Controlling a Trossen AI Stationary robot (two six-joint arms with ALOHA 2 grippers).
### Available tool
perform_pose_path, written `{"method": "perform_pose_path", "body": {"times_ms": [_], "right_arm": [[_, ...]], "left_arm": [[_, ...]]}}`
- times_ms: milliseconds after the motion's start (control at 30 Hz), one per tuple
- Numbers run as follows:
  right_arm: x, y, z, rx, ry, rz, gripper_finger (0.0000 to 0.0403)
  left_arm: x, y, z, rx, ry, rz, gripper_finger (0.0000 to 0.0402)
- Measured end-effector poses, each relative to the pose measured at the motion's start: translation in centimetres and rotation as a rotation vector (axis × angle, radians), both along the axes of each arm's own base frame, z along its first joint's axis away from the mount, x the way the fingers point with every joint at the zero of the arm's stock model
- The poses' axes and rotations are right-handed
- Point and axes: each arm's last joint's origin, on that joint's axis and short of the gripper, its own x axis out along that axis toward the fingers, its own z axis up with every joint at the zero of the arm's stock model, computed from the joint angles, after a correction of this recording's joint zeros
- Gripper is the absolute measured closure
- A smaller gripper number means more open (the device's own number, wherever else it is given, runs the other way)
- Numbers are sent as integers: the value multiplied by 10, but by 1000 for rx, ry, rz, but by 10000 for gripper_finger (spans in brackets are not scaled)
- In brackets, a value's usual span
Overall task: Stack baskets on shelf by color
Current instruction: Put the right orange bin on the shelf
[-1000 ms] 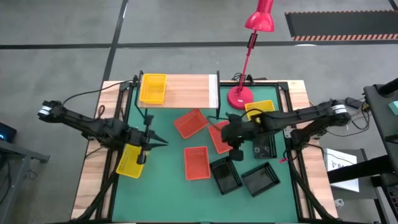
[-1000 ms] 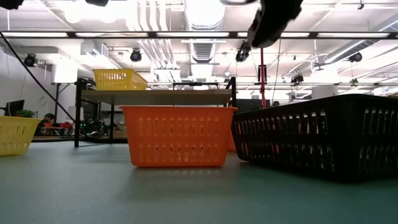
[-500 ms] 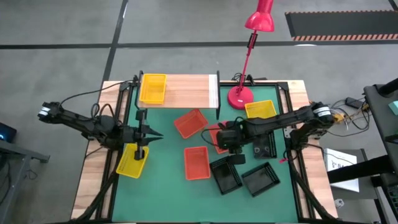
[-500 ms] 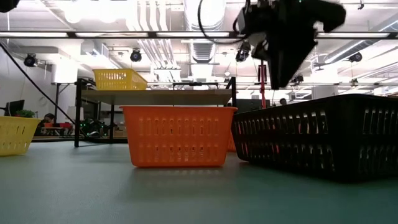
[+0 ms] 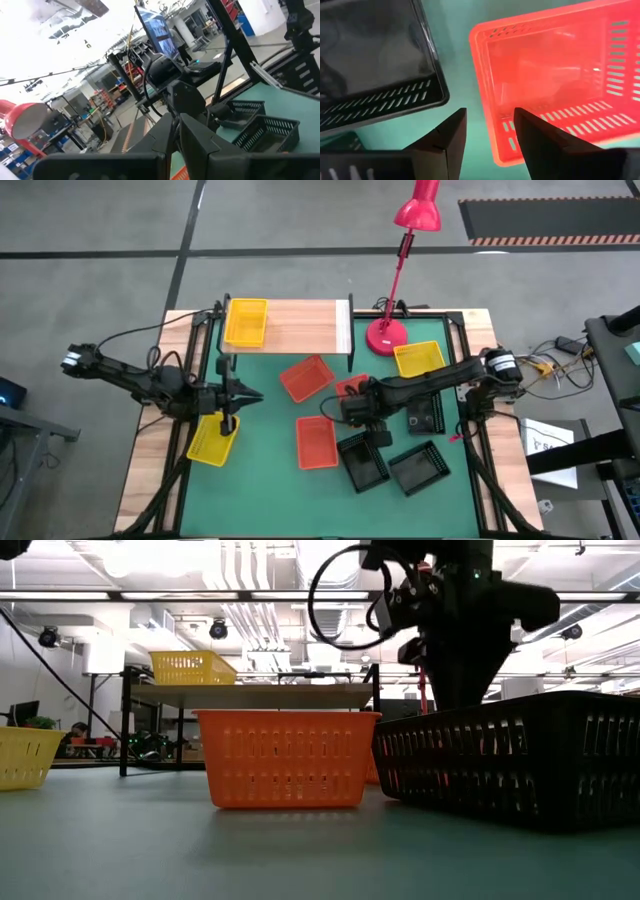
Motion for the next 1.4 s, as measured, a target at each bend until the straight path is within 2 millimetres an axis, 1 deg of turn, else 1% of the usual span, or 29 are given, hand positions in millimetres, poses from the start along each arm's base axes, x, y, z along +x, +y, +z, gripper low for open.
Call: {"method": "perform_pose_path", "body": {"times_ms": [200, 433, 533, 700, 767, 900, 1000, 1100, 1233, 1300, 1400], "right_arm": [[2, 0, -6, -1, 17, -14, 263], [7, 0, -22, -4, 25, -14, 291], [9, 0, -25, -3, 22, -15, 314], [9, 0, -22, 2, 5, -53, 381], [7, 1, -19, 3, 2, -71, 387], [6, 6, -9, 7, -12, -78, 389], [6, 9, 3, 11, -6, -112, 390], [5, 13, 19, 12, 9, -167, 389], [6, 24, 44, 19, 3, -184, 390], [6, 29, 57, 27, -2, -198, 390], [5, 35, 78, 39, -24, -230, 390]], "left_arm": [[1, 1, -1, 1, 8, 36, 385], [-1, 2, 0, -6, 1, 46, 385], [-1, 2, -1, -4, 6, 47, 385], [0, 1, -1, 9, -1, 50, 385], [1, 1, -1, 12, -1, 50, 385], [1, 1, 2, 2, -34, 51, 385], [1, 1, 3, -1, -43, 51, 385], [0, 1, 5, -11, -65, 50, 385], [-6, 3, 14, -111, -144, 30, 385], [-8, 3, 13, -146, -155, 22, 385], [-9, 4, 5, -170, -144, 15, 385]]}}
